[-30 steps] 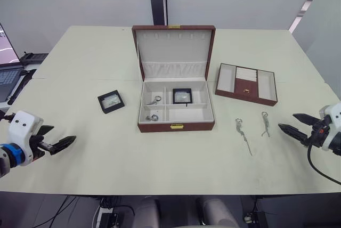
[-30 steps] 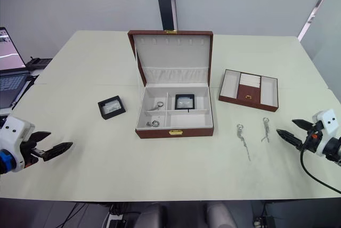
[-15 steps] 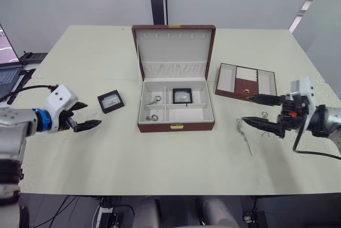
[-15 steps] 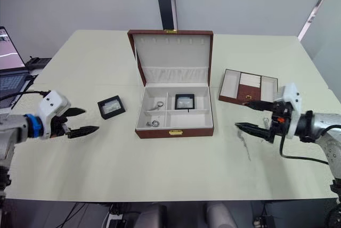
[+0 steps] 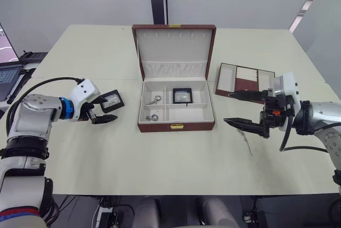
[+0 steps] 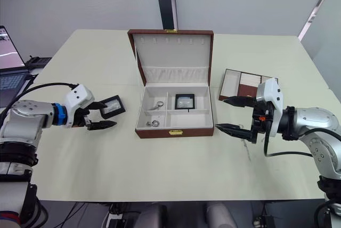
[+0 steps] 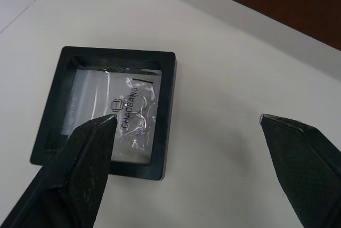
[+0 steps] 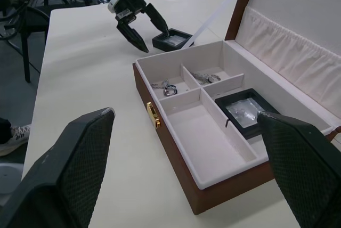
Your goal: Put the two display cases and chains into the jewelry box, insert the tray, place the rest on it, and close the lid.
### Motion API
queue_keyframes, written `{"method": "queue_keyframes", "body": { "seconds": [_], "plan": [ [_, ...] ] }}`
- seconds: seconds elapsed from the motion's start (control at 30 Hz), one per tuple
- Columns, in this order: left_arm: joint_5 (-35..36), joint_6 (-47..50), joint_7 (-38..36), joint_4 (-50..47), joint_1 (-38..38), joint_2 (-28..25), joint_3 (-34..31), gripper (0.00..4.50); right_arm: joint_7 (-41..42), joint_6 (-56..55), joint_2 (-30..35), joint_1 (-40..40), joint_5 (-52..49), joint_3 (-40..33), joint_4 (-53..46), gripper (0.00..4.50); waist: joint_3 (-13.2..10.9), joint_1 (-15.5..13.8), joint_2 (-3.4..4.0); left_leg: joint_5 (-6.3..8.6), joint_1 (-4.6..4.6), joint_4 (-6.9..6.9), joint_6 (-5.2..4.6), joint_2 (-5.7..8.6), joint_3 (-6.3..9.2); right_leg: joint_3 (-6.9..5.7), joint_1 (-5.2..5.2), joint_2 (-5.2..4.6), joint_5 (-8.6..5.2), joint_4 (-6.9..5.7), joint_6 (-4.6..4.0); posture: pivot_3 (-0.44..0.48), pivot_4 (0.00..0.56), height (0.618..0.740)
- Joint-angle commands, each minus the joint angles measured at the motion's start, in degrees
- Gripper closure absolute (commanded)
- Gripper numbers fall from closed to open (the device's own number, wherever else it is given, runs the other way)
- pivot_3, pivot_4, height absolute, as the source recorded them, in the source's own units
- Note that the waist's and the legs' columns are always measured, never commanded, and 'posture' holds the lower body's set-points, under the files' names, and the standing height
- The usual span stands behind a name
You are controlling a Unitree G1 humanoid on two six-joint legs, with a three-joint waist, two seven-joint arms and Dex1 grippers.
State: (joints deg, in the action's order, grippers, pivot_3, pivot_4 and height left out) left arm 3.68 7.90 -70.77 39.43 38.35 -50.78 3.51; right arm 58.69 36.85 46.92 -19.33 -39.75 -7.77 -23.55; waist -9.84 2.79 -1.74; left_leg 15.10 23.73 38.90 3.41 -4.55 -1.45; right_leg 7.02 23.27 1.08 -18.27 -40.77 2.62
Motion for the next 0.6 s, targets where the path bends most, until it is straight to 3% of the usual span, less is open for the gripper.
{"method": "queue_keyframes", "body": {
  "seconds": [0.03,0.17,0.27,0.6],
  "plan": [
    [-1.5,-1.5,0.3,1.5,2.1,-0.1,0.4,0.06,-0.2,-0.5,0.2,-0.5,-0.8,-0.7,-1.8,0.0,0.0,0.0,0.0,0.0,0.01,0.0,0.0,0.0,0.01,-0.01,0.0,0.0,0.0,0.0,0.0,0.0,0.15,0.74],
    [-2.0,-2.1,0.7,2.9,2.7,0.4,0.5,0.06,-0.3,-0.3,0.2,-0.5,-0.9,-0.6,-1.8,0.0,0.0,0.0,0.0,0.0,0.01,0.01,0.0,0.0,0.02,-0.02,0.0,0.0,0.0,0.0,0.0,0.0,0.15,0.74],
    [-2.1,-2.4,0.9,3.6,3.1,0.7,0.3,0.64,-0.4,-0.3,0.1,-0.3,-0.9,-0.5,-2.0,0.0,0.0,0.0,0.0,0.0,0.02,0.01,0.0,0.0,0.02,-0.02,0.0,0.0,0.0,0.0,0.0,0.0,0.15,0.74],
    [-2.5,-3.1,1.9,4.7,3.5,1.3,0.1,3.77,-0.5,0.0,0.0,-0.8,-0.8,-0.1,-1.9,0.0,0.0,0.0,0.0,0.0,0.02,0.01,0.0,0.0,0.03,-0.02,0.0,0.0,0.0,0.0,0.0,0.0,0.15,0.74]
  ]
}}
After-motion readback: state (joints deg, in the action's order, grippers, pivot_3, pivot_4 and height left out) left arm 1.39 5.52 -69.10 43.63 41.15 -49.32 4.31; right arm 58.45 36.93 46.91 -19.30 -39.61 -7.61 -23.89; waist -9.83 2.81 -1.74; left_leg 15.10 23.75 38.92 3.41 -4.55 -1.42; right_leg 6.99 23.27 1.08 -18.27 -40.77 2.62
